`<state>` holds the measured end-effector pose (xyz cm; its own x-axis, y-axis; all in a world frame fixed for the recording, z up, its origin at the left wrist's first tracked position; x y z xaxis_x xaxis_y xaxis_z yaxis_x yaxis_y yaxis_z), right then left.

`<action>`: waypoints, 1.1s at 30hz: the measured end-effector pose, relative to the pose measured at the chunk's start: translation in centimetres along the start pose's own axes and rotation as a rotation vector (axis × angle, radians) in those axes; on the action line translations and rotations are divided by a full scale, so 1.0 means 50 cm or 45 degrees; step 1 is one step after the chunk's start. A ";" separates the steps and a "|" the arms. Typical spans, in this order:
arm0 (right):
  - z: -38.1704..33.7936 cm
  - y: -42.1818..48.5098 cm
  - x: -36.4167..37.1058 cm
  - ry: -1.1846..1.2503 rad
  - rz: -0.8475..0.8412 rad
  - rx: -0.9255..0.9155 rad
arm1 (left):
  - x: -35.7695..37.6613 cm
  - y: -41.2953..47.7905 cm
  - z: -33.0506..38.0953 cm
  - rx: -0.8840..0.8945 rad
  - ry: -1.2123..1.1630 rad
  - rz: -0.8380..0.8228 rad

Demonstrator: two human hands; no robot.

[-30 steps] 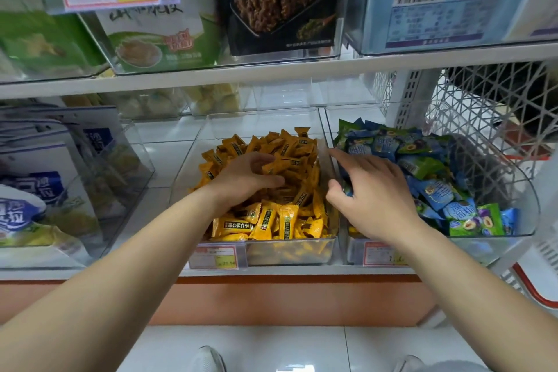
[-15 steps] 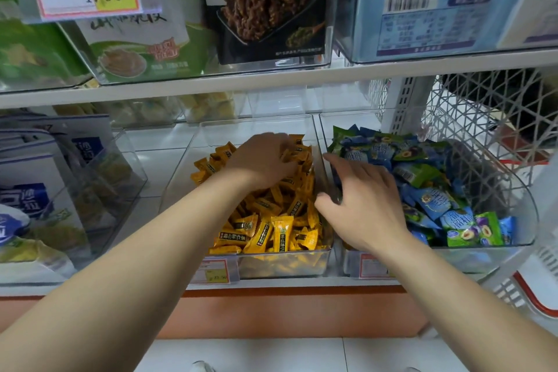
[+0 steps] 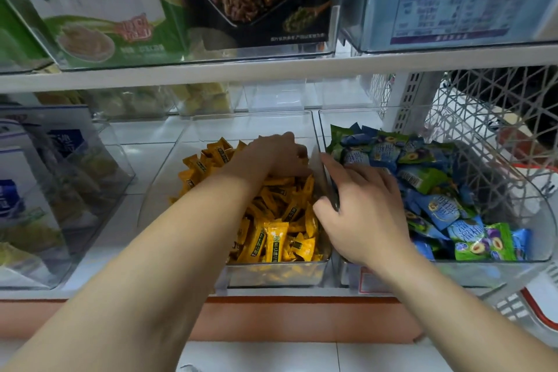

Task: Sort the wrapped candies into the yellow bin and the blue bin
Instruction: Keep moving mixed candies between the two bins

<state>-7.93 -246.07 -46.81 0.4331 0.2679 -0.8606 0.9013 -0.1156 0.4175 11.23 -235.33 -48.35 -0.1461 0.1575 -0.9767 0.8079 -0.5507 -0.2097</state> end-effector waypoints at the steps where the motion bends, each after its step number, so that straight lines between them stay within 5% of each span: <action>1: 0.001 -0.001 0.000 0.001 -0.002 0.001 | 0.008 -0.009 0.002 0.036 0.002 -0.005; 9: -0.002 -0.002 -0.004 -0.018 -0.038 0.002 | 0.003 -0.082 -0.021 0.103 -0.190 -0.133; 15: -0.003 -0.003 -0.003 -0.047 -0.034 -0.009 | -0.011 -0.168 -0.076 0.175 -0.319 -0.038; 22: -0.004 -0.002 -0.001 -0.047 -0.052 -0.007 | -0.075 -0.188 -0.076 0.089 -0.550 -0.293; 30: -0.006 -0.003 -0.001 -0.060 -0.074 -0.009 | -0.045 -0.068 -0.036 0.016 -0.414 0.260; 33: -0.005 -0.003 0.001 -0.055 -0.084 -0.011 | -0.009 -0.030 -0.022 -0.090 -0.439 0.208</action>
<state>-8.07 -245.78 -46.84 0.3727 0.2330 -0.8982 0.9280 -0.0908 0.3615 10.74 -233.67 -47.53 -0.1860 -0.2186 -0.9579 0.8718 -0.4863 -0.0583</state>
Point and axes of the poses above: each hand's wrist, its own y-axis towards the middle knuckle, its own x-axis out of the palm, z = x × y, the point moved 3 cm from there along y, towards the middle knuckle, and after that the axes turned 1 degree about x, right-handed, at the moved point
